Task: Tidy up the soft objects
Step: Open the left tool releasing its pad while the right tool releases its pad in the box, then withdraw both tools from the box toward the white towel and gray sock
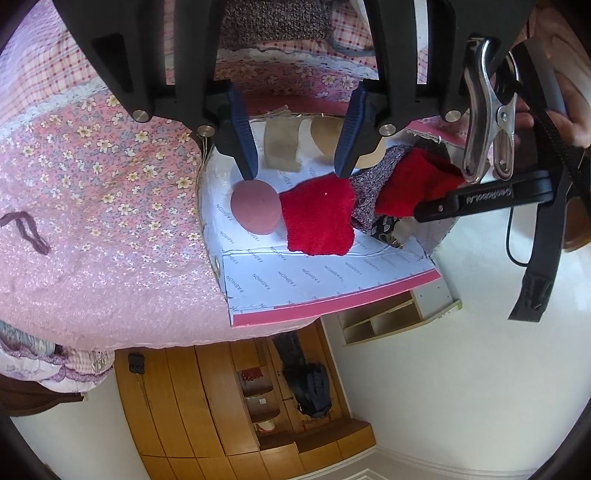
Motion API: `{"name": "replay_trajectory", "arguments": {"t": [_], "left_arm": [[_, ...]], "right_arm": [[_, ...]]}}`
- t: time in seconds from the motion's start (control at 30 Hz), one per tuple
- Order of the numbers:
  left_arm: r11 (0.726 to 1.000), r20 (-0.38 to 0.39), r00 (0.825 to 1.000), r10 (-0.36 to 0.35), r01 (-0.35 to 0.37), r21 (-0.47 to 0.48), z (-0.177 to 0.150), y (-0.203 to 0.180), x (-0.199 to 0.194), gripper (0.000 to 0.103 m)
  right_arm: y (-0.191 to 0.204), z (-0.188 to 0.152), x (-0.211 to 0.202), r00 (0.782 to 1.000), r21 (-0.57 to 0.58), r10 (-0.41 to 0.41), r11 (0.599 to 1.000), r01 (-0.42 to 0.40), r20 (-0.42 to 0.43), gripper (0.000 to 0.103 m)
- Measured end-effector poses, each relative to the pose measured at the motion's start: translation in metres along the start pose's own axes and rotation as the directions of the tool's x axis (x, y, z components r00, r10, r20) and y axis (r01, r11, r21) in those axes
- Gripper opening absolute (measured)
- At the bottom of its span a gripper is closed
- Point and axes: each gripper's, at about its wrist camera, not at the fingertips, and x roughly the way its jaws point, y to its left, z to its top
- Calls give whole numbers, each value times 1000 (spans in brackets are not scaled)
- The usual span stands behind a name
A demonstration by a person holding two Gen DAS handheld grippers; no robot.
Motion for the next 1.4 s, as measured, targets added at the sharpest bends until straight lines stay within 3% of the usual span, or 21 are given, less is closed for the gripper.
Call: {"name": "replay_trajectory", "arguments": {"t": [0.07,0.2,0.4,0.7,1.4], "left_arm": [[1000,1,1000,-7,7,9,-3,-1,-5,70],[999,1,1000,-30,30,17,-8,-3,-15,70],[998,20,998,-59,59,23,-12,-4,-39,70],[989,16,991,-134,133,71,-33,-10,-75,70],[957,-121,963,-240,256,139,-102,-38,-98,70]], "right_arm": [[-1,1,-2,1000,10,10,1000,-10,0,46],[-5,5,-8,999,54,45,998,-45,5,59],[-10,9,-25,999,72,41,997,-42,12,59],[-7,0,-56,999,56,-25,998,26,-20,59],[5,-58,-101,987,67,-86,993,95,-138,59]]}}
